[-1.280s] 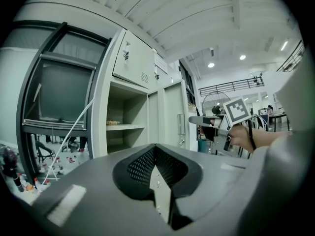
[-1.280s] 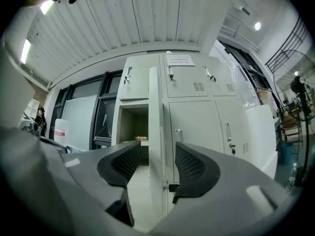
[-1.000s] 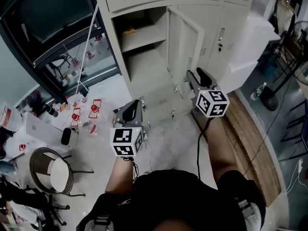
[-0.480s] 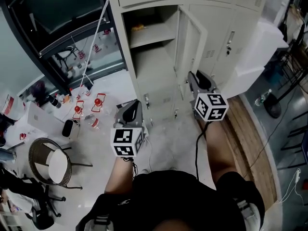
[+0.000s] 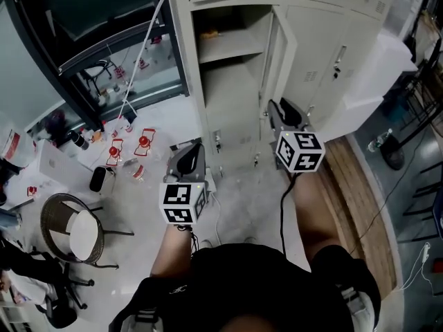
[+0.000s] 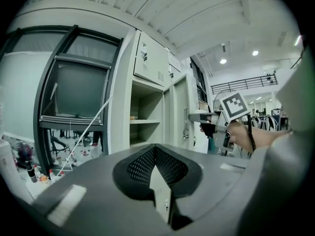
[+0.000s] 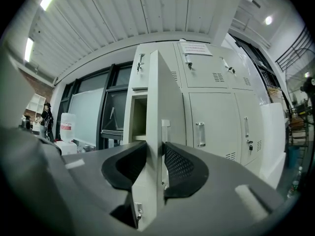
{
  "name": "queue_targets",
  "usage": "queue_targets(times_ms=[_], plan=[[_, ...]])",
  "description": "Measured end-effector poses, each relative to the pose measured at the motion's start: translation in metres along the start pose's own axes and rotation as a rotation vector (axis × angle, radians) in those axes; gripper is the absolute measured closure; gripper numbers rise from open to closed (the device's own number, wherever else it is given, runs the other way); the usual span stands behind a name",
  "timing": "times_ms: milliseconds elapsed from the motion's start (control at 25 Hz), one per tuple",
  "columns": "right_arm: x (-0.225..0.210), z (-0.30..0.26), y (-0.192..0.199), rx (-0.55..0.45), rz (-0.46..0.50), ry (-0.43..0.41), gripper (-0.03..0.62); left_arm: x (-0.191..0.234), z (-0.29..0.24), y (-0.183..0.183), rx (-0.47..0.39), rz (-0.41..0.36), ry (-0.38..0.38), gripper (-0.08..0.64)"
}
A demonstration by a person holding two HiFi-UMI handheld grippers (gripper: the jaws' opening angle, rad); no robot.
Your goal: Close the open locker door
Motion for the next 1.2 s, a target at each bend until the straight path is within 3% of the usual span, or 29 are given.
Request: queue_targets(times_ms=[800,1200], plan=[[0.06,-0.03,0.001,-0.015,0.009,0.064,0.46,0.062,0.02,0.0,-0.018,0.007,0.019,0.558],[0.089,-0.057,0.001,-0.001,-0.002,0.072,0.468,0.085,0.035,0.003,-0.02,0.017,-0.042,0.558]])
Point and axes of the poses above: the fingertips, and each gripper's own axes: z backward along the fingers, x to its left, y out of its underside, the point moved 4 cm from there along z, backward along the fingers, and after that the axes turned 9 degrees about y, right-handed, at the moved point
